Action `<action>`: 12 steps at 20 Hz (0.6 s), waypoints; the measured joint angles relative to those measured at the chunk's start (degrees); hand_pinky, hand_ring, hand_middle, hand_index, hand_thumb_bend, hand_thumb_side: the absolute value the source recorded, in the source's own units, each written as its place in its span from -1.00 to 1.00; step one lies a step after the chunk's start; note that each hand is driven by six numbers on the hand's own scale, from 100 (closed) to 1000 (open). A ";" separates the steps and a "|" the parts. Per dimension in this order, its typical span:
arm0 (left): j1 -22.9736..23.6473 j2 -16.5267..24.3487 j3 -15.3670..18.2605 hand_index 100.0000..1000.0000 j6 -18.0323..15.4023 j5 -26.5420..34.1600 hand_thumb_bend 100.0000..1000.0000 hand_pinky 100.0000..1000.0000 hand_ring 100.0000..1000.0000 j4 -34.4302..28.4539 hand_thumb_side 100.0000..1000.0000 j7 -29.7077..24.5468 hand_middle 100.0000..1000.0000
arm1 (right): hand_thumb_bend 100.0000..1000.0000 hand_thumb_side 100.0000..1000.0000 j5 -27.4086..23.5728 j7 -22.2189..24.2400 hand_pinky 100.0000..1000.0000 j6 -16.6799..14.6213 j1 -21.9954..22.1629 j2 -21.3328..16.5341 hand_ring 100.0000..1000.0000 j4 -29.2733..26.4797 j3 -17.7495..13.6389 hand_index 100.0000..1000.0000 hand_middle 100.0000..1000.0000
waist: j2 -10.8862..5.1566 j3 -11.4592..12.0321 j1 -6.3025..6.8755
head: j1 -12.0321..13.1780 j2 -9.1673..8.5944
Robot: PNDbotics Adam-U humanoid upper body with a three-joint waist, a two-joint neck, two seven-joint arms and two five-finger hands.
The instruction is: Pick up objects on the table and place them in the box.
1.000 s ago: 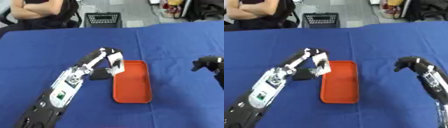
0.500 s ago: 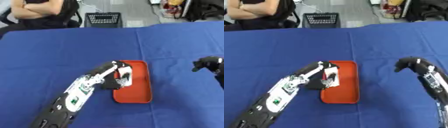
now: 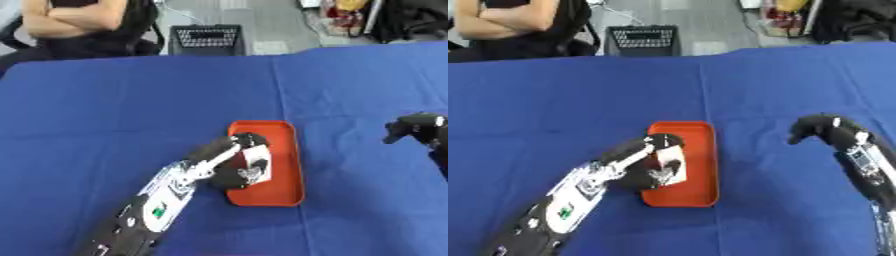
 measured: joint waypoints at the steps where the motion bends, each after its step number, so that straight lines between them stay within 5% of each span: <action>1: 0.03 0.01 0.03 0.88 -0.11 -0.48 0.14 1.00 0.69 -0.56 0.40 0.15 0.83 | -1.00 0.88 0.02 0.00 0.68 0.00 0.00 0.00 0.18 0.00 0.00 0.57 0.24 | 0.00 0.01 0.00 | 0.00 0.00; 12: -1.33 0.62 1.88 0.84 0.66 -3.62 0.33 1.00 0.75 -8.95 0.10 1.09 0.83 | -1.00 0.88 0.16 0.00 0.68 -0.03 0.00 0.00 0.18 0.01 0.00 0.57 0.24 | -0.01 0.12 0.00 | 0.00 -0.02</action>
